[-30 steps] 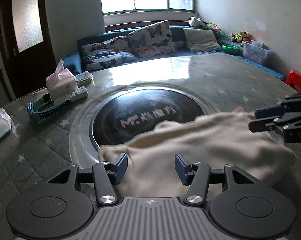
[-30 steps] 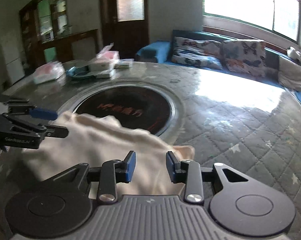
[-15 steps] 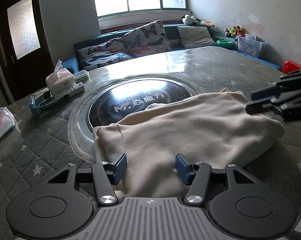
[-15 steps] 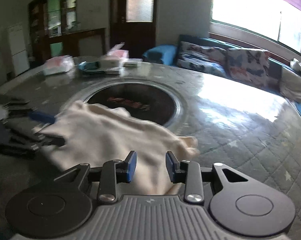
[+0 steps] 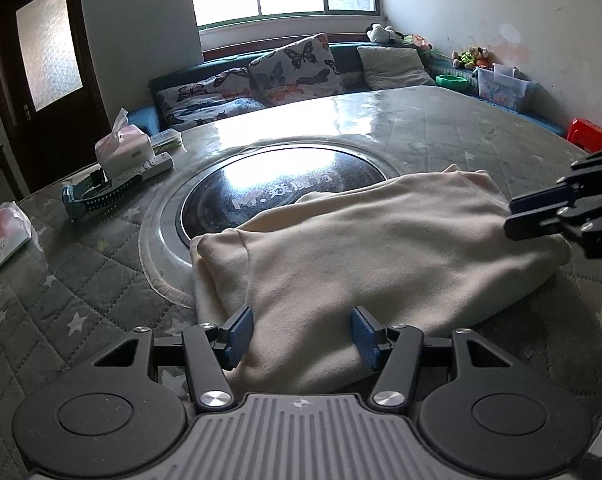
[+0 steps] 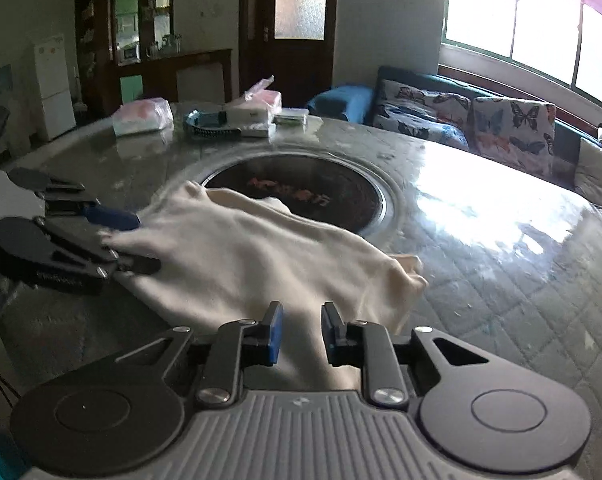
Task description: Fold clothes
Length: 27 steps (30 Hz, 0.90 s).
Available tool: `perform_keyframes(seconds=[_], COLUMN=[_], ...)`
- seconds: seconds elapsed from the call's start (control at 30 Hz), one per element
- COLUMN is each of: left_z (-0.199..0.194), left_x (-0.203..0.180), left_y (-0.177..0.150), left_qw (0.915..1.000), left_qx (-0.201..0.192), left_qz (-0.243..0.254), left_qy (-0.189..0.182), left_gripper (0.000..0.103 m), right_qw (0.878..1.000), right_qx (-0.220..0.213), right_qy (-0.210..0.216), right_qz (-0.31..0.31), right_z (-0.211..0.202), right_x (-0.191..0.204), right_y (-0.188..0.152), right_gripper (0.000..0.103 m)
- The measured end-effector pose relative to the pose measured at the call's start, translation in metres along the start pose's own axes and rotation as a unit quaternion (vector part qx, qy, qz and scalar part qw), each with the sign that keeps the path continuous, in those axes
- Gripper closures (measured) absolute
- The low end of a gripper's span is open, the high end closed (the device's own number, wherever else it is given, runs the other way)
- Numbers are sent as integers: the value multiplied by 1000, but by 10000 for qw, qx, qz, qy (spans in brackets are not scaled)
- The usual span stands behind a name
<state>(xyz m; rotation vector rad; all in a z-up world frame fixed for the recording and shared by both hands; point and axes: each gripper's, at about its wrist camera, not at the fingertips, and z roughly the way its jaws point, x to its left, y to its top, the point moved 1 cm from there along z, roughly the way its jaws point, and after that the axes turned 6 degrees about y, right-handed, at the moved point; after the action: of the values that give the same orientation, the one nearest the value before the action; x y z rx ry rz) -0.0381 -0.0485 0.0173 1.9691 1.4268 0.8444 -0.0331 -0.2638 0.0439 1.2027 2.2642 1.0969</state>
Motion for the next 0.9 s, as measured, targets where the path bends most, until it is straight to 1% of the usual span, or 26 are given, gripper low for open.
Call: perform_keyframes(seconds=[0.03, 0.1, 0.2, 0.3, 0.43, 0.57, 0.73, 0.8, 0.9], left_z=[0, -2, -4, 0, 14, 29, 47, 49, 50], left_x=[0, 2, 7, 13, 20, 26, 31, 34, 36], left_y=[0, 1, 8, 19, 34, 43, 41, 39, 40], left_qw=[10000, 10000, 9999, 9999, 9994, 9991, 9987, 9986, 9985], left_qx=[3, 16, 4, -29, -15, 24, 235, 240, 226], left_qz=[-12, -39, -89, -154, -347, -413, -436, -472, -496], left_qy=[-5, -23, -57, -38, 12, 35, 82, 41, 8], left_gripper=[45, 45, 45, 45, 45, 46, 46, 45, 45], right_qw=[10000, 9997, 9996, 9998, 9999, 9991, 9966, 9961, 9972], right_qx=[24, 209, 257, 137, 4, -13, 272, 241, 128], right_qy=[43, 117, 126, 172, -9, -113, -269, -253, -225], right_qz=[7, 1, -42, 24, 156, 401, 733, 807, 701], right_z=[4, 16, 21, 16, 21, 35, 57, 57, 56], right_x=[1, 2, 3, -1, -14, -32, -53, -57, -52], right_y=[0, -2, -3, 6, 22, 32, 29, 30, 41], right_gripper=[83, 82, 82, 81, 80, 80, 80, 80, 80])
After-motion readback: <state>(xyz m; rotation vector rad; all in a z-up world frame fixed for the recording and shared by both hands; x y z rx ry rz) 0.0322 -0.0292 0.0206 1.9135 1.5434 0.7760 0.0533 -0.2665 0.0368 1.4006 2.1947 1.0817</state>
